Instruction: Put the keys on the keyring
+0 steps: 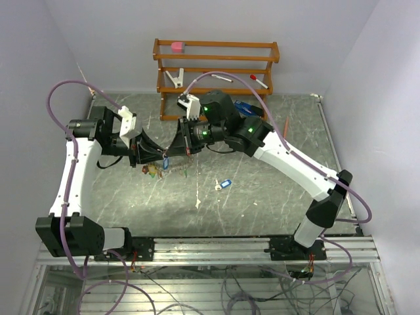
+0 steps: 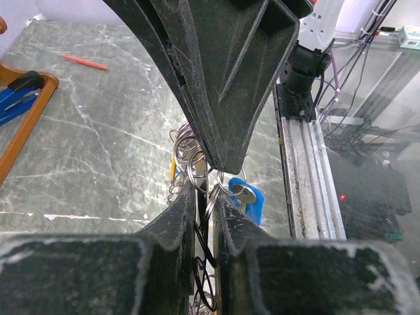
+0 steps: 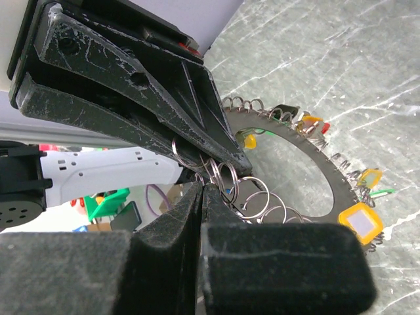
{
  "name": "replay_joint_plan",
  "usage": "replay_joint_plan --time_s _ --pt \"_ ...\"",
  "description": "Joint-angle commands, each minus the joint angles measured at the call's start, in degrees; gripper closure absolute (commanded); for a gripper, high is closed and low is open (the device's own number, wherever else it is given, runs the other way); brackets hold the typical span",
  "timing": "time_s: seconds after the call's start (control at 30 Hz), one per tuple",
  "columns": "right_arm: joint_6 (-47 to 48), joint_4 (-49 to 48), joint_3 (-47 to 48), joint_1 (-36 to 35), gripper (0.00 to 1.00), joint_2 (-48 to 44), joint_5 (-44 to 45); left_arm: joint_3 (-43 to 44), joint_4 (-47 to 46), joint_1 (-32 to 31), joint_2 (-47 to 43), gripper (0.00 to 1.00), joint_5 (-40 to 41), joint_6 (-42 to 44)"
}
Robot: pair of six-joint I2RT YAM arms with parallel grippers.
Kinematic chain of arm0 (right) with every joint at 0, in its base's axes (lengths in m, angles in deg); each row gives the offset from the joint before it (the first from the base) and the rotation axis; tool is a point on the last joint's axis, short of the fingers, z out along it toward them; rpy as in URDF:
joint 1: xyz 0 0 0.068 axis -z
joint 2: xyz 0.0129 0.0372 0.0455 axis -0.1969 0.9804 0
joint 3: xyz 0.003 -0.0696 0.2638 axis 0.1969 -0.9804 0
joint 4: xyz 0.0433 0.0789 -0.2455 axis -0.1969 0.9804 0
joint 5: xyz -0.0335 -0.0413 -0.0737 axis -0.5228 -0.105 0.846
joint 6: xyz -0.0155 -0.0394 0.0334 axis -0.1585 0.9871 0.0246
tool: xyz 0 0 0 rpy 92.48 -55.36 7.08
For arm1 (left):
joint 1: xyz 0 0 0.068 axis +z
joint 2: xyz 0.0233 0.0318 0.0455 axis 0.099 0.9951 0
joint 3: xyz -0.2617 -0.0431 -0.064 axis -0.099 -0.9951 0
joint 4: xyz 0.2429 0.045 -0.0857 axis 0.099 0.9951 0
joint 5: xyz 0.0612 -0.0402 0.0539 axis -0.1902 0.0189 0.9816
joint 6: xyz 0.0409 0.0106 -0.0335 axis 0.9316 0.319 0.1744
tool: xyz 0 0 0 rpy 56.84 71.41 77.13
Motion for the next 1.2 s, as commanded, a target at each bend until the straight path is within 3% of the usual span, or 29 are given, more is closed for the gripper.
replay_joint_plan --time_s 0.0,0.37,0.73,0.83,1.17 --pt "-0.05 2.18 2.5 -0.18 1.0 0.53 2.78 2.64 0.99 -0.09 -2.0 0.93 -6.5 -1.01" --pt "-0.08 4.83 5.37 -0.17 1.0 1.01 5.27 2.59 0.99 -0.09 -3.67 0.93 -5.87 -1.3" --pt "0.11 -1.49 1.86 0.08 1.0 -2.56 -1.25 0.77 -0.5 -0.09 -7.92 0.93 4.15 5.43" --pt "0.56 -2.04 -0.89 0.72 1.0 -4.91 -1.67 -2.57 -8.85 -0.08 -10.66 0.93 7.03 2.54" --pt "0.44 -5.39 -7.3 0.78 1.0 -9.7 -3.69 -20.28 -53.57 -0.09 -22.62 0.93 19.27 -24.85"
